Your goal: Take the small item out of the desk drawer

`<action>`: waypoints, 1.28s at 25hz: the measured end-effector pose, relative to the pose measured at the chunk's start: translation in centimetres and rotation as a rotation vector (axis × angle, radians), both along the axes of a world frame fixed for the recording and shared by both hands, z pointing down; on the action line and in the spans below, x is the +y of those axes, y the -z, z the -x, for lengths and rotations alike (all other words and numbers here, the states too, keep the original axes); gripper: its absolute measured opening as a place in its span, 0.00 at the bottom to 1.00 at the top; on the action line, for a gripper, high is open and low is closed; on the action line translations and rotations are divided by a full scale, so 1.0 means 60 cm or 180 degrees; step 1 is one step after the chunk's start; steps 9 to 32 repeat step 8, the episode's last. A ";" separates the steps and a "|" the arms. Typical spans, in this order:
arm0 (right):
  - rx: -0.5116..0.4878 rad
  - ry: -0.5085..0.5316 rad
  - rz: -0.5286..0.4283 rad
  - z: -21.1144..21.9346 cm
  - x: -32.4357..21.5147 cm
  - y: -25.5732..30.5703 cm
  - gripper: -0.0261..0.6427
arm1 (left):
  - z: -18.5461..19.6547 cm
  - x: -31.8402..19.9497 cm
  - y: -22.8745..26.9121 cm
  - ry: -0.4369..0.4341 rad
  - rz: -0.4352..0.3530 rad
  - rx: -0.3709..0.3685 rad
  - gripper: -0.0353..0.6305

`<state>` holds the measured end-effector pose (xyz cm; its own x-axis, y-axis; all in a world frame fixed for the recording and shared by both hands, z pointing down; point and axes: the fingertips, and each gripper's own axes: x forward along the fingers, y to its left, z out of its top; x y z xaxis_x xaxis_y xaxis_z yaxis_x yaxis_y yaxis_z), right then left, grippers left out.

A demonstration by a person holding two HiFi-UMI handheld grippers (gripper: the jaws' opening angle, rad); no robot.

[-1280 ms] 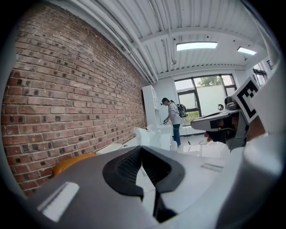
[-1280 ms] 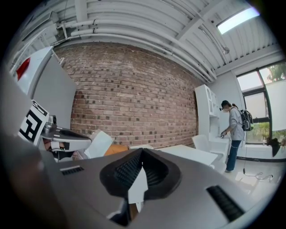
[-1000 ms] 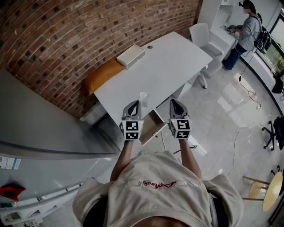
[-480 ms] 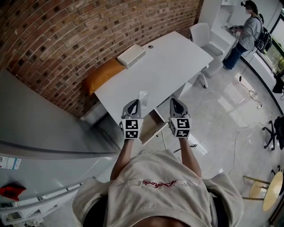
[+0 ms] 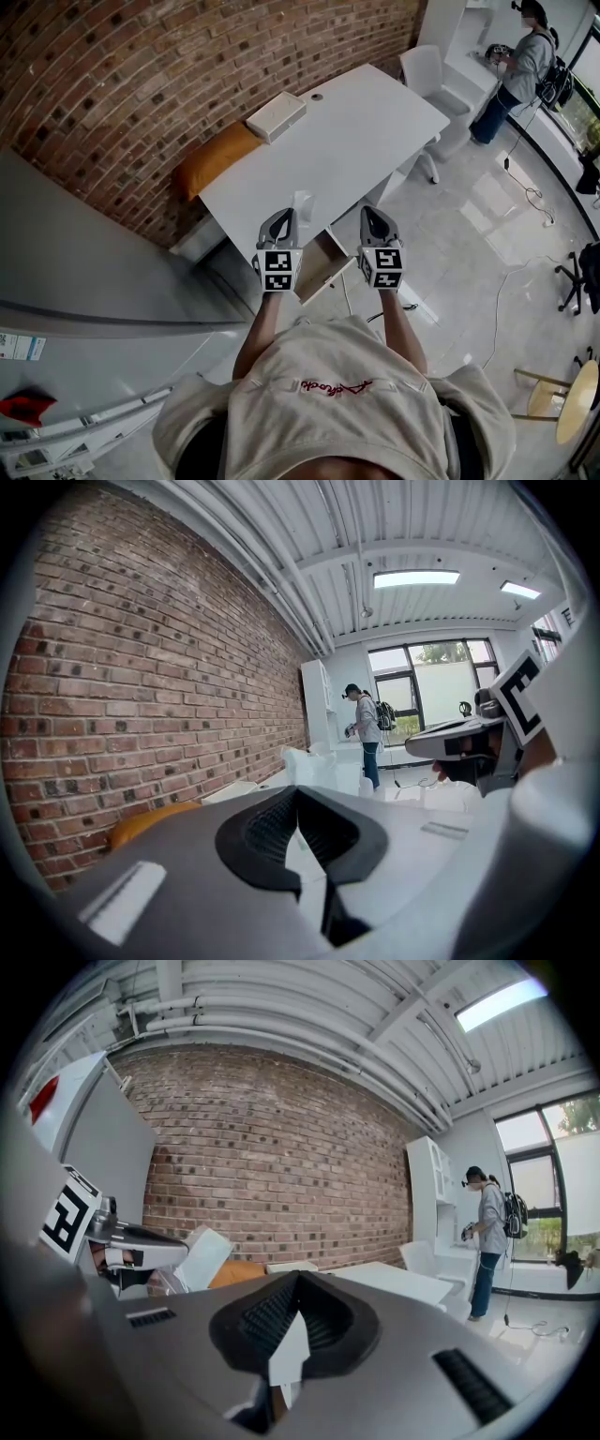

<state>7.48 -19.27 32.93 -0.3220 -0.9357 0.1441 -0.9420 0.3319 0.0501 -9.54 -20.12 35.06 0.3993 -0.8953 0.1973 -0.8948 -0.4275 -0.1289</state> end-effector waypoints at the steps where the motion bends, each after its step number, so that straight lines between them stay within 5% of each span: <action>1: 0.0003 0.0002 -0.0001 0.000 0.000 0.000 0.06 | 0.000 -0.001 -0.001 0.0001 -0.0003 -0.0003 0.07; 32: 0.0007 0.0024 0.0020 0.001 -0.006 0.002 0.06 | 0.002 -0.006 0.003 0.0028 0.0006 -0.0021 0.07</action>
